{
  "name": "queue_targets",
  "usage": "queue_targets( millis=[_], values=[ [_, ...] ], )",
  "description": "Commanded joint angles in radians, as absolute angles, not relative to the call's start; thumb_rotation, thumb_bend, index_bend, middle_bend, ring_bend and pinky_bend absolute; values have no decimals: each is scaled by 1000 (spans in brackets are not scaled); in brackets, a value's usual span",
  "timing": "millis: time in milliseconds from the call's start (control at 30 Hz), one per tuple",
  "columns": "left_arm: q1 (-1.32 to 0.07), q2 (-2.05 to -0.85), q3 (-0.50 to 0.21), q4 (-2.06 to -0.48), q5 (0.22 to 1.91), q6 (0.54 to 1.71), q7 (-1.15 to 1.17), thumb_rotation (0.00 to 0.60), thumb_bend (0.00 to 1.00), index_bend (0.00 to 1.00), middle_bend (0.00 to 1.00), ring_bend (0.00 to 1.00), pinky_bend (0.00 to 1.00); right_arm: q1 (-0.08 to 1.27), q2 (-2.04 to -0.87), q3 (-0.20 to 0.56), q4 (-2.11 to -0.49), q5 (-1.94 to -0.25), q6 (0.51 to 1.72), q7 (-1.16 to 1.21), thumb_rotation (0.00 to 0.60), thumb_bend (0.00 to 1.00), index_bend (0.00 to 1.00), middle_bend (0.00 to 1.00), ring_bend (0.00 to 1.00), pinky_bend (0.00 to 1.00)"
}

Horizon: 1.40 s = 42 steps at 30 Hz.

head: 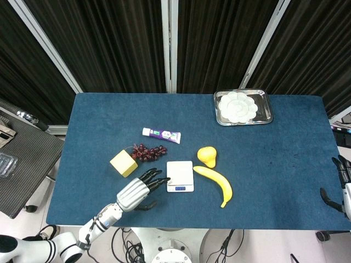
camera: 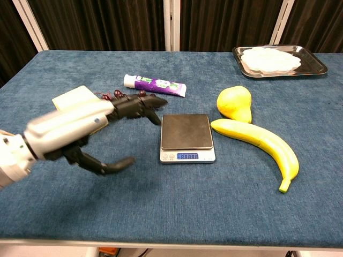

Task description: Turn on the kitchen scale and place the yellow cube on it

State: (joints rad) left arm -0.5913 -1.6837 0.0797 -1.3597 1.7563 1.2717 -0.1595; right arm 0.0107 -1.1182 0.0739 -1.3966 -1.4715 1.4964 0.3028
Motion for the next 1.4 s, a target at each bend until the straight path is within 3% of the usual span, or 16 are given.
queue_targets(
  millis=[33,233,367,667,900,1033,1267,1400],
  values=[
    [-567,-1648,48,-1378,1720,1303,-120,600,390,12,172,0,0,10,-1117,74,-1400,-1475,1500,301,600,284,0,0,0,0],
    [-524,-1582,-34,-1394,1556,1293,-106,600,370,11,98,0,0,9,-1115,75,-1406,-1478,1507,297,600,284,0,0,0,0],
    [-507,-1573,-84,-1394,1467,1280,-123,600,279,8,70,0,0,11,-1116,75,-1408,-1478,1504,293,600,285,0,0,0,0],
    [-509,-1585,-75,-1402,1385,1158,-153,600,105,2,70,0,0,15,-1115,77,-1418,-1475,1497,279,600,284,0,0,0,0],
    [-515,-1617,-96,-1365,1344,1117,-164,600,87,2,80,0,5,16,-1115,75,-1416,-1470,1489,278,600,285,0,0,0,0],
    [-516,-1638,-109,-1341,1323,1112,-136,600,128,35,132,33,151,16,-1114,75,-1415,-1467,1484,280,600,285,0,0,0,0],
    [-511,-1682,-133,-1311,1327,1164,-83,600,347,310,344,332,528,17,-1112,75,-1414,-1466,1481,283,600,287,0,0,0,0],
    [-513,-1681,-139,-1330,1361,1193,-89,600,368,324,375,372,574,18,-1111,76,-1413,-1464,1479,285,600,288,0,0,0,0]
  ],
)
